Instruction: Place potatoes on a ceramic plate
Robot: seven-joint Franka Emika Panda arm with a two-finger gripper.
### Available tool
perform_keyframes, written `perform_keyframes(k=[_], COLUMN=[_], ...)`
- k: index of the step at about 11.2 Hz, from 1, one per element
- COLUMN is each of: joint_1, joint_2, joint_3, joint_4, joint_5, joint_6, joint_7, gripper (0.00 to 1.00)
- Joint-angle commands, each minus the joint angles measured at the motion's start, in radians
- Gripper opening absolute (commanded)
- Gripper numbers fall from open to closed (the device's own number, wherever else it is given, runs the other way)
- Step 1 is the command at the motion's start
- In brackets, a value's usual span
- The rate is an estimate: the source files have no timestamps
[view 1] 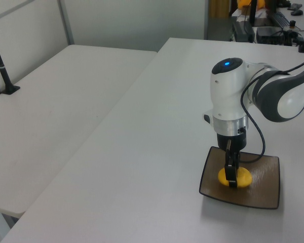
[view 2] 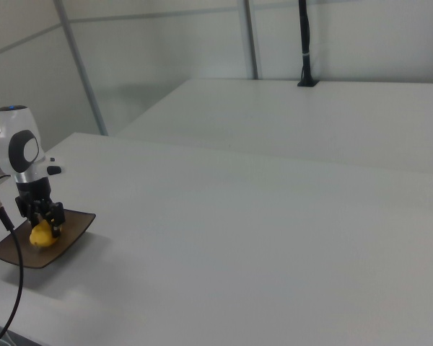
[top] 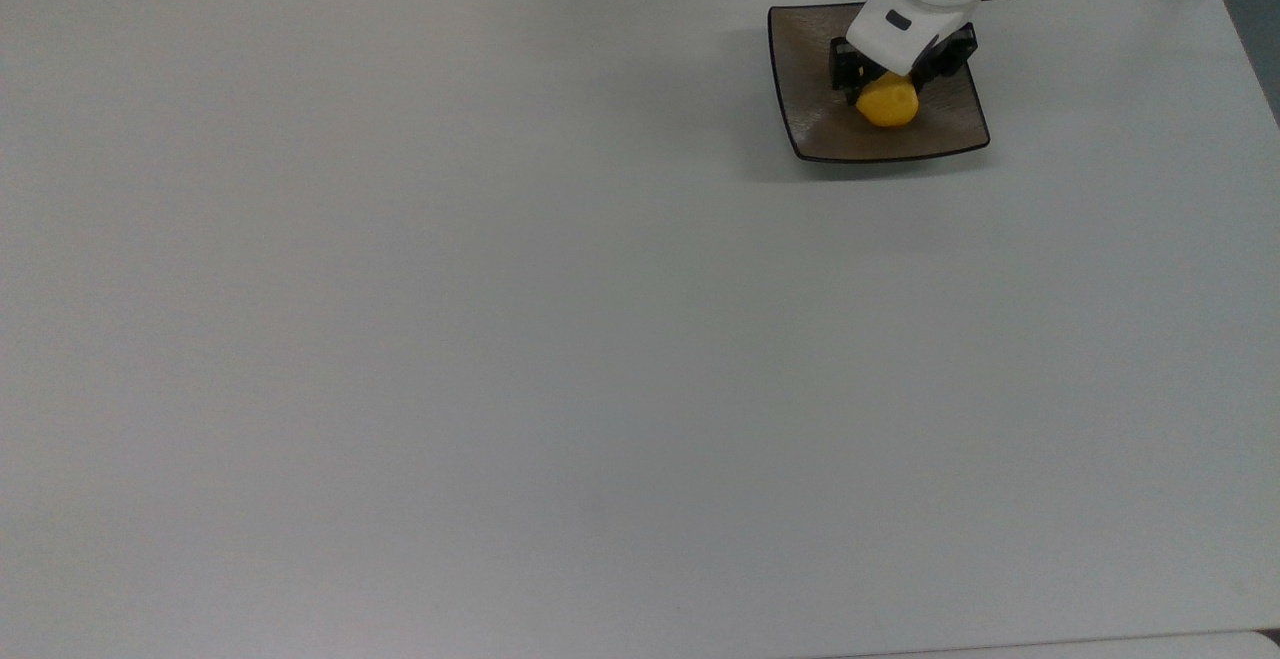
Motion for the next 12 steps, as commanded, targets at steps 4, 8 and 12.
perform_keyframes(k=[4,8,12], joint_1=[-0.006,-0.122,-0.28], joint_2=[-0.028,-0.141,-0.284], joint_3=[-0.001,-0.001,-0.001], joint_4=[0.002,0.076,0.099], joint_5=[-0.022,-0.094,-0.125], joint_6=[0.0,-0.199,-0.333], joint_7=[0.02,0.02,0.011], gripper=[1.0,1.0,1.0])
